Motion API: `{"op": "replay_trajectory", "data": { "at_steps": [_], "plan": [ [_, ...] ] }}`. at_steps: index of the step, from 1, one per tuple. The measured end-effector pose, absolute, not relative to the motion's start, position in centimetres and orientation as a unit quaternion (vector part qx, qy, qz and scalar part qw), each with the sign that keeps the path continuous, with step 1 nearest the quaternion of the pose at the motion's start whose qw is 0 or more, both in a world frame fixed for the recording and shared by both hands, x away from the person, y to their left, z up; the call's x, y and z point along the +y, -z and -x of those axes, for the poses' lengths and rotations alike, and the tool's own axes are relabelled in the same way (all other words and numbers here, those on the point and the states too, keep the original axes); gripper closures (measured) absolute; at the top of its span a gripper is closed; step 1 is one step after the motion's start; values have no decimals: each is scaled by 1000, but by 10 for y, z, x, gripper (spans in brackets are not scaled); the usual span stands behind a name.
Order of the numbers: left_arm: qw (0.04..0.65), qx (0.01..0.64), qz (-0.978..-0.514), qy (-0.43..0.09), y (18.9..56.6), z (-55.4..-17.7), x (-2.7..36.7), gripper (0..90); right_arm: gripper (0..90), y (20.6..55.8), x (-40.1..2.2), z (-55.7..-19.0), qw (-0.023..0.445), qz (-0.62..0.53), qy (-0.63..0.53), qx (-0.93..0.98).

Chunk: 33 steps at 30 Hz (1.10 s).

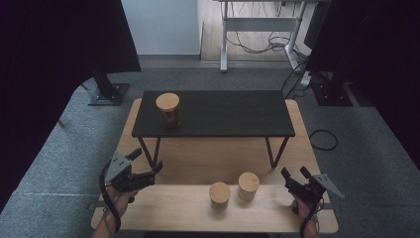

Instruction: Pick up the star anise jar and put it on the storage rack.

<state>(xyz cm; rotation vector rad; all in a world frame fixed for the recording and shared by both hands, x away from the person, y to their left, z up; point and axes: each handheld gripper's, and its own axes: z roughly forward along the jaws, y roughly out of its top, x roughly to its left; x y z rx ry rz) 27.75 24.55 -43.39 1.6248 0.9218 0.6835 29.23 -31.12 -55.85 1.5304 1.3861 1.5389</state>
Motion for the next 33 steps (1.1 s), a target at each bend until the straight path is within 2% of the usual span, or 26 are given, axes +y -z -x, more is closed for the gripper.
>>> {"op": "replay_trajectory", "data": {
  "at_steps": [13, 24, 33],
  "plan": [
    [511, 395, -717, -262, 488, -258, 239, 96, 93, 558, -311, -292, 281, -570, -573, 518],
    [488, 397, -739, -241, 512, -266, 232, 98, 93, 558, -311, -292, 281, -570, -572, 518],
    [488, 410, -733, -240, 520, -269, 236, 97, 93, 558, -311, -292, 281, -570, -572, 519]
  ]
}}
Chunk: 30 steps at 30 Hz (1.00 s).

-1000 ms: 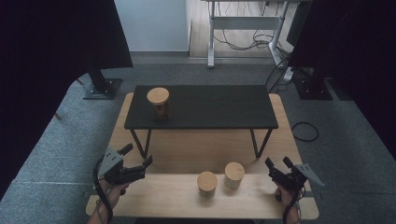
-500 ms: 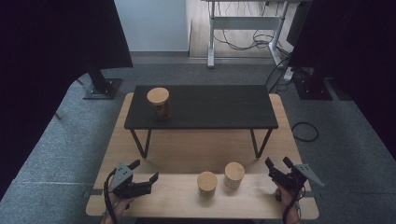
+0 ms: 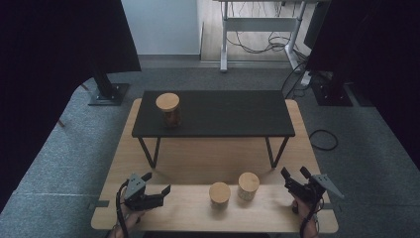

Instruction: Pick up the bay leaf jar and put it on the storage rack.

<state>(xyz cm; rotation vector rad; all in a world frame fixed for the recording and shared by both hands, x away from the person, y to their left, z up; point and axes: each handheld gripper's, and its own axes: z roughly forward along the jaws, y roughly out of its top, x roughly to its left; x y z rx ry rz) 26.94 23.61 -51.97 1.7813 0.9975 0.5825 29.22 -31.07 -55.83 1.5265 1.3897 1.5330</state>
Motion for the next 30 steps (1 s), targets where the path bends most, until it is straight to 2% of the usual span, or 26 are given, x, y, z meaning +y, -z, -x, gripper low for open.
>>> {"op": "replay_trajectory", "data": {
  "at_steps": [17, 30],
  "plan": [
    [487, 422, -728, -234, 530, -274, 240, 92, 99, 559, -312, -289, 286, -572, -575, 510],
    [491, 424, -728, -224, 535, -277, 241, 90, 118, 554, -302, -278, 262, -558, -586, 526]
  ]
}}
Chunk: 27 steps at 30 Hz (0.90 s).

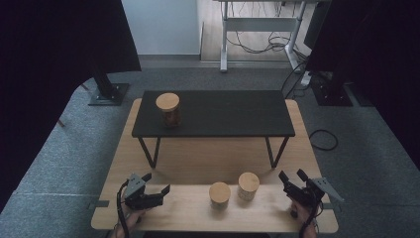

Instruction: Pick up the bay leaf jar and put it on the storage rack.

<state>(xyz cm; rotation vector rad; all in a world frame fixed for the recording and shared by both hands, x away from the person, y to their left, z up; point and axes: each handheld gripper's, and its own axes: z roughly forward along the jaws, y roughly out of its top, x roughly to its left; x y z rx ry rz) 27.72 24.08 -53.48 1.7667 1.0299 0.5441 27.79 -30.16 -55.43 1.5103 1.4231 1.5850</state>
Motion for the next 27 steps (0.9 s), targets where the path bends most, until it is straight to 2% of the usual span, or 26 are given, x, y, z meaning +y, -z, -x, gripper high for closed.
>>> {"op": "replay_trajectory", "data": {
  "at_steps": [27],
  "plan": [
    [480, 422, -737, -220, 539, -279, 239, 84, 110, 533, -281, -225, 239, -502, -634, 537]
  ]
}}
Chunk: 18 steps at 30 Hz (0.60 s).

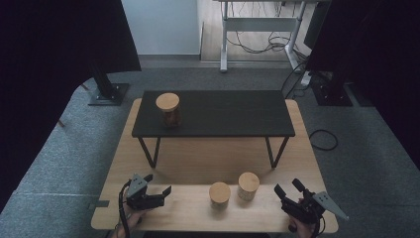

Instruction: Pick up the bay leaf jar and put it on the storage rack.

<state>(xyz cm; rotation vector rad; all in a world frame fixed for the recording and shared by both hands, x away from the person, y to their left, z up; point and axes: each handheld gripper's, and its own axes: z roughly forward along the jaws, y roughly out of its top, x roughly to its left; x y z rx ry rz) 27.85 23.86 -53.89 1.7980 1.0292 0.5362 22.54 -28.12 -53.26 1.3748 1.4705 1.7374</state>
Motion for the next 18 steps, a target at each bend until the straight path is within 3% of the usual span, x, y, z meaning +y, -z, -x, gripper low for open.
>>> {"op": "replay_trajectory", "data": {
  "at_steps": [18],
  "plan": [
    [474, 420, -741, -223, 541, -278, 237, 82, 108, 531, -258, -197, 212, -465, -645, 568]
  ]
}}
